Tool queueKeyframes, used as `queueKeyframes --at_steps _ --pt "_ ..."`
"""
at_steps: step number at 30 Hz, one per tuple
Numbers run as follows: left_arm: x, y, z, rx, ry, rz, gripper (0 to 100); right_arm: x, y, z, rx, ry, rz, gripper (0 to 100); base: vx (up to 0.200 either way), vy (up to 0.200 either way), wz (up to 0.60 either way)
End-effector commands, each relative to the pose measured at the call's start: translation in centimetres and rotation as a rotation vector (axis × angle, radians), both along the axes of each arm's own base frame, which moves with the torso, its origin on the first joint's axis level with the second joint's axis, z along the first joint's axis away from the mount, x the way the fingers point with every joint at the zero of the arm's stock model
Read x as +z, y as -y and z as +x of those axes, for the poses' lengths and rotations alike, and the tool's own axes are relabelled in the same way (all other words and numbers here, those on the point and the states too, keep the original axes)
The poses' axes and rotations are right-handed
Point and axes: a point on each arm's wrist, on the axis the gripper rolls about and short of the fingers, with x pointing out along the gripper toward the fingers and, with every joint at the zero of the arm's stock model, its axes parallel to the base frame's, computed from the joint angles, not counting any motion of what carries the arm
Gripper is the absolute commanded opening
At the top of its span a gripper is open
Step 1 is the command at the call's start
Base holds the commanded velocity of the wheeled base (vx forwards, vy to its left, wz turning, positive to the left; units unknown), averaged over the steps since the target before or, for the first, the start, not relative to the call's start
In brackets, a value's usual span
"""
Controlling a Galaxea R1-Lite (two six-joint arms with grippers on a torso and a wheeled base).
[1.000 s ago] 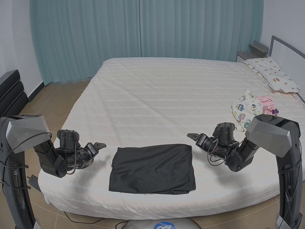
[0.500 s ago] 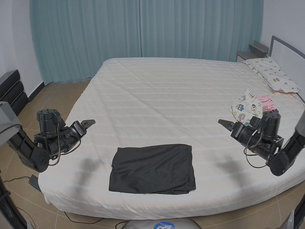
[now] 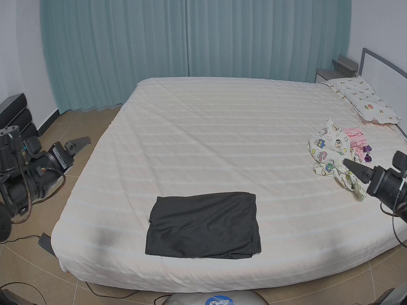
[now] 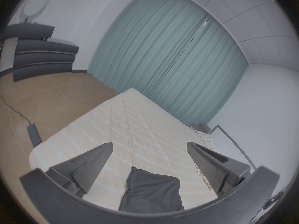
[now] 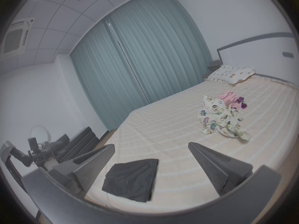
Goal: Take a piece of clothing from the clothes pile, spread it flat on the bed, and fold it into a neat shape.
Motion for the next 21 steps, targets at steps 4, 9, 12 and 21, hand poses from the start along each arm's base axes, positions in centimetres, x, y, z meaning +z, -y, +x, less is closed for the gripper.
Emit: queueKeyframes --at_steps 4,9,12,21 --pt "4.9 -1.0 -11.6 0.036 0.241 0.182 100 5.1 1.6 -9.8 -0.009 0.251 -0.119 100 0.0 0.0 0.0" --pt "4.6 -1.2 -17.0 0.074 0.292 0.304 100 4.5 2.0 -12.9 -0.003 0.294 -0.189 100 0.0 0.0 0.0" --pt "4.3 -1.2 -20.2 0.093 0.329 0.363 100 4.3 2.2 -14.5 0.014 0.353 -0.224 100 0.0 0.0 0.0" --pt "2.8 -1.0 -25.1 0.095 0.427 0.436 100 3.1 2.7 -16.5 0.09 0.35 -0.288 100 0.0 0.0 0.0"
